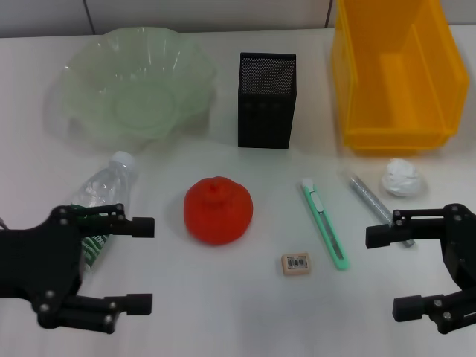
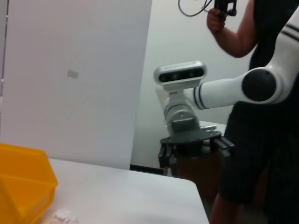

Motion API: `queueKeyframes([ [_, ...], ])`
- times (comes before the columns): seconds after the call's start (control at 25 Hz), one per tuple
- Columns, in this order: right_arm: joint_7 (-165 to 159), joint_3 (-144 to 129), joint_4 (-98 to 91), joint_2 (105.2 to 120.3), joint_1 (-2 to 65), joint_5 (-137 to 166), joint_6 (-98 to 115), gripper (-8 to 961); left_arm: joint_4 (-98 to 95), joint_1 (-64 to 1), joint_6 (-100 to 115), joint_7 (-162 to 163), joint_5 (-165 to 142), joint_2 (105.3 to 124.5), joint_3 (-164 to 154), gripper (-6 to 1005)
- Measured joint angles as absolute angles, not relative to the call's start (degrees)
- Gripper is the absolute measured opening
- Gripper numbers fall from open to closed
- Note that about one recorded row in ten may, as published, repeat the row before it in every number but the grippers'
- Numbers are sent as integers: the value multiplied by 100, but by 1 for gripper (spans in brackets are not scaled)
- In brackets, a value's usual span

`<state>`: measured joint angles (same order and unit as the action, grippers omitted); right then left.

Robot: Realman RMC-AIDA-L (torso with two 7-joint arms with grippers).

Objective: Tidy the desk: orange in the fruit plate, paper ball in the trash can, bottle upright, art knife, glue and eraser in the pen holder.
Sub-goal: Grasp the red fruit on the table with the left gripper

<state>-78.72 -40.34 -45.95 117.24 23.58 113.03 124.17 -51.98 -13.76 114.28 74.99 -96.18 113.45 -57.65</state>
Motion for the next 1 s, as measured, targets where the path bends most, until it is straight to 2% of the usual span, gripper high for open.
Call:
queueKeyframes([
  [0.12,-7772,-3927,-4532,11749,2350,11302,12412,822,-4657,-1549,11404,7065,-9937,11424,-5327,836],
  [0.8,-7578,-3440,-4372,11820,2345,11302,12332,811,-4451,-1612,11406,6874,-9958,11421,-5229,815],
  [1.0,-7569,-3087,-4235,11778,2159,11334,11912,808,-4693,-2102,10927,7815,-10109,11436,-4960,806],
])
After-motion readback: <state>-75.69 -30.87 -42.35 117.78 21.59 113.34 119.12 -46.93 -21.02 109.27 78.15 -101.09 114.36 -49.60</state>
